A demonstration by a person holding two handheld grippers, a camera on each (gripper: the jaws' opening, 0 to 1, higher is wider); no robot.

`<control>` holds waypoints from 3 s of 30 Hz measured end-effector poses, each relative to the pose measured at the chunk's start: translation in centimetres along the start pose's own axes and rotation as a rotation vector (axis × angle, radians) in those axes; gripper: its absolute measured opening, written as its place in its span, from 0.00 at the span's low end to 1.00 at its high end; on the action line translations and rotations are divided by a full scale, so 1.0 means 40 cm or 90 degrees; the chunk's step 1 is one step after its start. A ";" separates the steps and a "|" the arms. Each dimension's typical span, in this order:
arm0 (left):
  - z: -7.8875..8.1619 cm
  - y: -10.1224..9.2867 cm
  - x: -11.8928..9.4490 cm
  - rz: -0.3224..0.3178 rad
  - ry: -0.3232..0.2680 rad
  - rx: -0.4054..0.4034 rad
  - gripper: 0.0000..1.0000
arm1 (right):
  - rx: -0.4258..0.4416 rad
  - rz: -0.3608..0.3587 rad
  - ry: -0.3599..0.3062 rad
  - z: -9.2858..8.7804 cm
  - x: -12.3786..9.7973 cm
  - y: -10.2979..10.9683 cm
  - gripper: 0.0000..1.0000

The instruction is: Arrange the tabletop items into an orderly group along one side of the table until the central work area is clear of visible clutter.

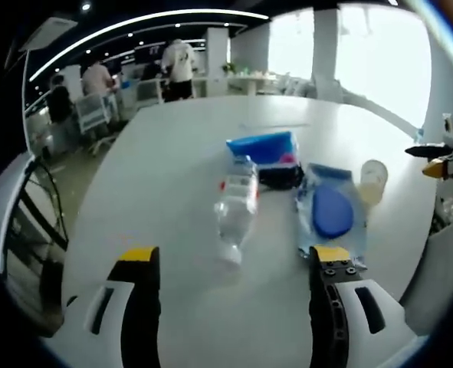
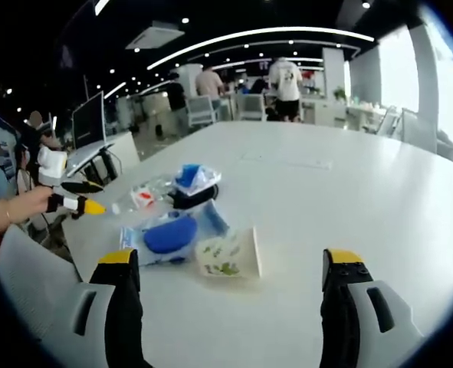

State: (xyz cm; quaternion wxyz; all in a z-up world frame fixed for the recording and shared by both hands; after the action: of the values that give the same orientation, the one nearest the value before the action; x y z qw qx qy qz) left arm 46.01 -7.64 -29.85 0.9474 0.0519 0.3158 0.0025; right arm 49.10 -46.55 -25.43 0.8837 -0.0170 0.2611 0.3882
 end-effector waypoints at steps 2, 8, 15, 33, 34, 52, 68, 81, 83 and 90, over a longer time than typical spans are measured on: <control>-0.007 0.004 0.011 0.000 0.006 0.008 0.75 | 0.003 0.000 0.001 -0.003 0.004 0.000 0.98; -0.022 0.011 0.031 -0.001 0.003 0.017 0.71 | 0.007 0.002 0.008 -0.012 0.017 -0.002 0.97; -0.035 0.007 0.048 -0.003 -0.002 0.026 0.63 | 0.010 0.005 0.012 -0.018 0.030 -0.010 0.96; -0.052 -0.013 0.087 -0.017 -0.011 0.049 0.38 | 0.018 0.010 0.003 -0.026 0.035 -0.019 0.95; -0.052 -0.012 0.090 -0.016 -0.014 0.046 0.38 | 0.018 0.009 0.003 -0.027 0.034 -0.021 0.95; -0.056 -0.011 0.119 -0.023 -0.006 0.025 0.24 | 0.012 0.007 0.007 -0.025 0.037 -0.022 0.95; -0.051 -0.024 0.092 -0.051 -0.008 0.015 0.21 | 0.010 0.005 0.008 -0.023 0.035 -0.021 0.94; 0.013 -0.021 0.009 -0.027 -0.062 0.046 0.21 | 0.018 0.006 -0.017 -0.009 0.025 -0.019 0.95; 0.032 -0.020 -0.004 -0.028 -0.076 0.040 0.21 | 0.018 0.008 -0.019 -0.007 0.025 -0.018 0.95; 0.104 -0.034 -0.051 -0.024 -0.124 0.042 0.21 | 0.016 0.012 -0.021 -0.007 0.022 -0.013 0.95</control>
State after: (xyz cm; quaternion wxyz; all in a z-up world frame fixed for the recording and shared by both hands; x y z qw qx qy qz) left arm 46.83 -9.48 -25.46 0.9712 0.0775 0.2231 -0.0305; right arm 49.85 -46.38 -26.19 0.8844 0.0028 0.2510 0.3935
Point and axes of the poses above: the point that each gripper's makers call its tool centre point, and the gripper's own axes: x roughly forward along the fingers, y roughly to its left, z roughly out of its top, the point moved 6 cm from there along -x, roughly backward along the fingers, and after that the axes turned 11 degrees about z, right-handed, at the moved point
